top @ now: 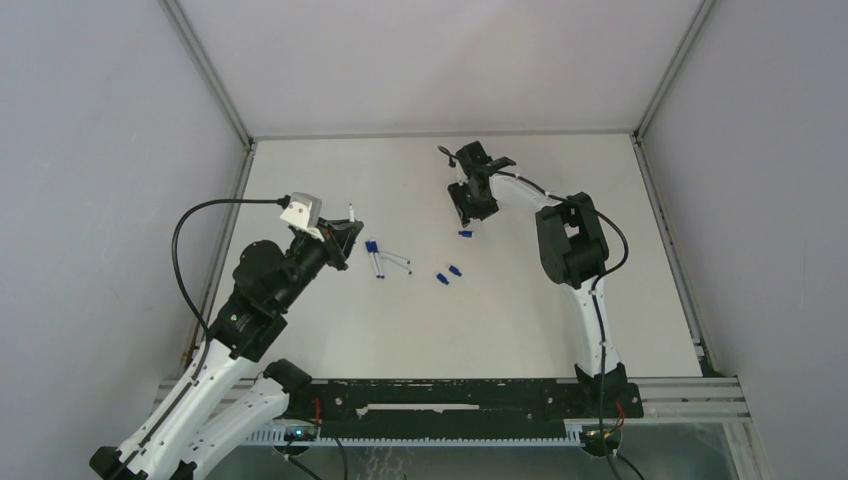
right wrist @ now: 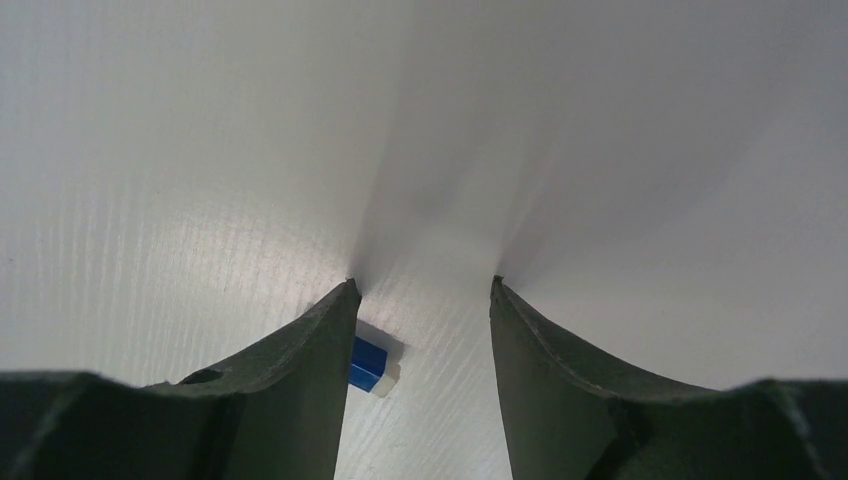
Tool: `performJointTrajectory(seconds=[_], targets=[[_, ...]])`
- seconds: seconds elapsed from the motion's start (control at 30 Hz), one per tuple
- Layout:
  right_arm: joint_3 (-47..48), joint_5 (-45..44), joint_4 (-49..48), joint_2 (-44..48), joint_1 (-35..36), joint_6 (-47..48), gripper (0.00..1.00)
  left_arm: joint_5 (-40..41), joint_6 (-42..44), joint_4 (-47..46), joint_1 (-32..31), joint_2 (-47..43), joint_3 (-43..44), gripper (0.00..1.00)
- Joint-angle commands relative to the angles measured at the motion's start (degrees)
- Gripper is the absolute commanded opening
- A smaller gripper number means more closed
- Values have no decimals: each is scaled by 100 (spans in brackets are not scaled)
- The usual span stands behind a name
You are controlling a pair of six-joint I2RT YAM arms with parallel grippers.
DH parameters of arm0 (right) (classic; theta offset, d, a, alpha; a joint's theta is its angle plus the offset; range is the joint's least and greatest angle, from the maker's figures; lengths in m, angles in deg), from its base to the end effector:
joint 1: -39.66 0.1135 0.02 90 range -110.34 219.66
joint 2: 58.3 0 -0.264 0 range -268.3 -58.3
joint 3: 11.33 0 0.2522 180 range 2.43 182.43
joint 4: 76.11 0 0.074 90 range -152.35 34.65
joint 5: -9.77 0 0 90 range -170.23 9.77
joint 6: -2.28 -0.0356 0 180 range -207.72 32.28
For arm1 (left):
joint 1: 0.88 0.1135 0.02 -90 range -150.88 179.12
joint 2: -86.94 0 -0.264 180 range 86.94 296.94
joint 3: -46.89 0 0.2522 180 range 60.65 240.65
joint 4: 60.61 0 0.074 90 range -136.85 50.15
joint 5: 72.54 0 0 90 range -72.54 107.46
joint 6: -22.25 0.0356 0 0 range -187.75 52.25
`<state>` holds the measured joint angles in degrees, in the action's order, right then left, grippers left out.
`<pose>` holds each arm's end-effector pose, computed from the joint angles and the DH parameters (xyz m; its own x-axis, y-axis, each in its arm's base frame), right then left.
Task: Insert the pens into the pen caps
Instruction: Move the pen cap to the pen.
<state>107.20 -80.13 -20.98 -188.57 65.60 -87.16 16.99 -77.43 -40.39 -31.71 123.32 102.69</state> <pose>0.4322 0.2103 0.1628 -0.8226 -0.4110 -0.3928 -0.4461 0.8950 -0.0022 0.1329 -0.0796 0.3524 -0.0992 -0.1366 -0.9856 0.5101 0.8435 -0.1682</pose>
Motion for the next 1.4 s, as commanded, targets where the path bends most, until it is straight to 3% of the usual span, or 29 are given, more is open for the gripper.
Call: performJointTrajectory(seconds=[0.0, 0.8, 1.37], targets=[[141, 125, 212, 29, 87, 160, 60, -89, -88, -329, 44, -9, -84, 0], [-1018, 270, 324, 756, 224, 175, 64, -165, -159, -387, 45, -38, -108, 0], [-1021, 687, 372, 544, 149, 110, 46, -170, -167, -411, 51, -28, -113, 0]])
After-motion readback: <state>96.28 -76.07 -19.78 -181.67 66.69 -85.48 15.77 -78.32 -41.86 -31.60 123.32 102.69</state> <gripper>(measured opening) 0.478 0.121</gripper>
